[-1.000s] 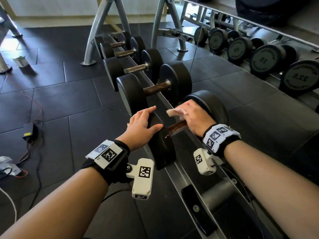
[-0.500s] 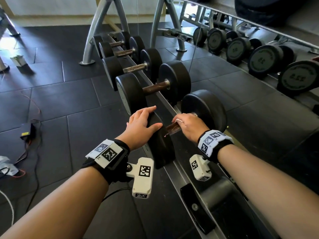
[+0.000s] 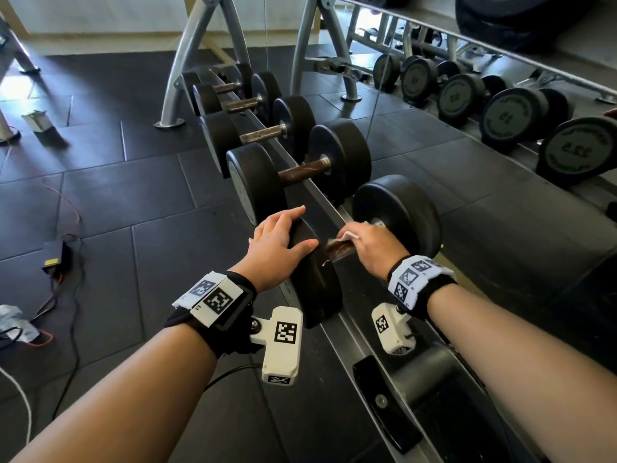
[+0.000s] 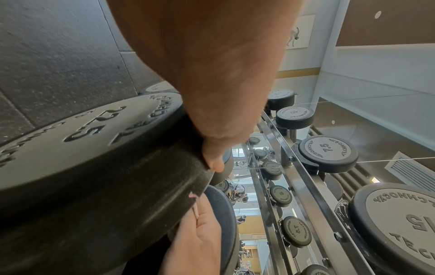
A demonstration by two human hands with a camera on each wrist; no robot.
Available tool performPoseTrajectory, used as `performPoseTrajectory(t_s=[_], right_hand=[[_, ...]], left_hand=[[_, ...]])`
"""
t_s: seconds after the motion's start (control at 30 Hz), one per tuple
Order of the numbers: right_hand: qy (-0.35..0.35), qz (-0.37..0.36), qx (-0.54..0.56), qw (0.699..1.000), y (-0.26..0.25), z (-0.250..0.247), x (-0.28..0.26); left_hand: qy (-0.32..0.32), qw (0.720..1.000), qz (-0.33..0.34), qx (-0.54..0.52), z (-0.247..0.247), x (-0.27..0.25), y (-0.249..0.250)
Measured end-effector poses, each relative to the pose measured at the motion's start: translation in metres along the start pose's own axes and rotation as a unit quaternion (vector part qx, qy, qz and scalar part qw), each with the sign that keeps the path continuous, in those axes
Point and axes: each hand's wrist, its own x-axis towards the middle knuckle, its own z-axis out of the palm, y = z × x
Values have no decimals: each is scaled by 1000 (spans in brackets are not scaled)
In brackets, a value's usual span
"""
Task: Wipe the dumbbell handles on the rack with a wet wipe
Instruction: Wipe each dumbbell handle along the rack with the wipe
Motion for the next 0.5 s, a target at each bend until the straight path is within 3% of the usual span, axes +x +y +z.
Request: performPoseTrajectory(t_s=[0.07, 0.2, 0.27, 0.4, 0.43, 0.5], right_hand=[[-18, -2, 2, 1000, -2, 9, -3], [-70, 10, 151, 986, -17, 11, 0], [-19, 24, 172, 985, -16, 0, 4], [151, 38, 159, 975, 1, -16, 4], [158, 32, 134, 978, 2, -16, 2], [110, 6, 58, 992, 2, -10, -3]], left_hand=[[1, 1000, 0, -1, 0, 0, 0], [5, 1000, 3, 3, -1, -2, 1], [3, 1000, 4, 4, -1, -2, 2], [-1, 1000, 0, -3, -1, -1, 1], [-1, 1000, -1, -5, -1, -1, 1], [0, 1000, -1, -5, -1, -1, 1]])
